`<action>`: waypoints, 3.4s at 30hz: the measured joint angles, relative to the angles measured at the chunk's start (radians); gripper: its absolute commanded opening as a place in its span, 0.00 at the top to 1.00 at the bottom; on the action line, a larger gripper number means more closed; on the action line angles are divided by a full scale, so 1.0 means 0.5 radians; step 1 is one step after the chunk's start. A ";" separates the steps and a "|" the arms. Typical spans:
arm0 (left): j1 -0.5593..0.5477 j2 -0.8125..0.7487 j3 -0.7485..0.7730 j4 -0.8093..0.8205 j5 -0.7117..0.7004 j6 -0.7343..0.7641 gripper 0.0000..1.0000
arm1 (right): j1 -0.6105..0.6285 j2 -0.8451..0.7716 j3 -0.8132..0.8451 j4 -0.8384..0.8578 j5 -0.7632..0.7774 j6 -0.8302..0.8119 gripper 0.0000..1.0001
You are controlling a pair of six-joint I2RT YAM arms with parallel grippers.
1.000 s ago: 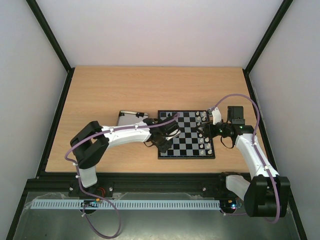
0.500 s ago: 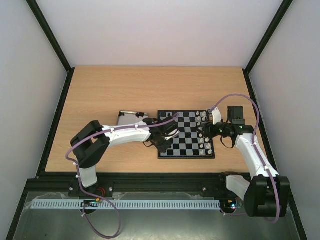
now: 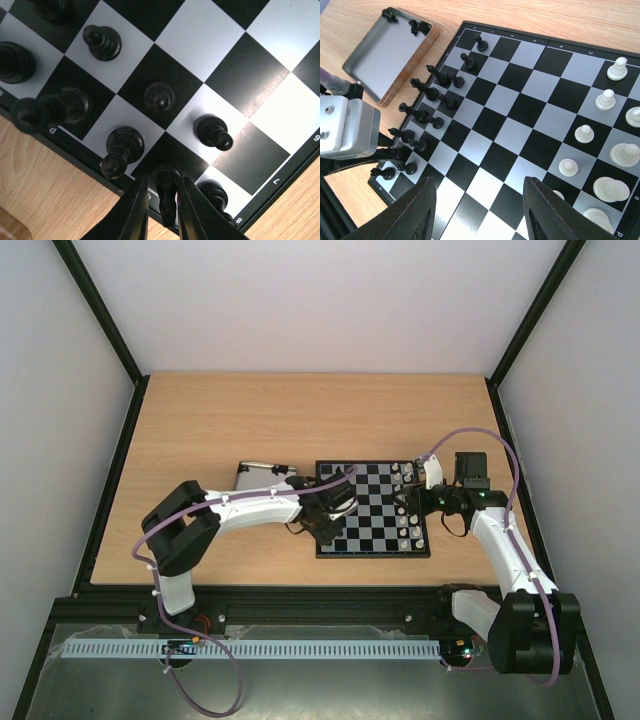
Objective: Set up the chess pieces on the board
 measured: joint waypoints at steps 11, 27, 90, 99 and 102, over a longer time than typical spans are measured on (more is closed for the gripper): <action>0.178 -0.447 0.034 -0.140 0.022 -0.072 0.70 | 0.000 0.000 0.000 0.000 -0.003 0.000 0.51; 1.219 -0.318 0.005 -0.033 0.055 -0.418 0.71 | 0.000 -0.001 0.000 0.000 -0.024 0.000 0.51; 1.057 0.305 0.152 0.337 -0.133 -0.672 0.76 | 0.000 -0.011 0.000 0.000 -0.026 -0.001 0.51; 1.038 0.293 0.100 0.352 -0.197 -0.671 0.87 | 0.000 -0.011 0.000 0.000 -0.027 -0.001 0.51; 1.038 0.293 0.099 0.357 -0.195 -0.665 0.90 | 0.000 -0.011 0.000 0.000 -0.027 -0.001 0.51</action>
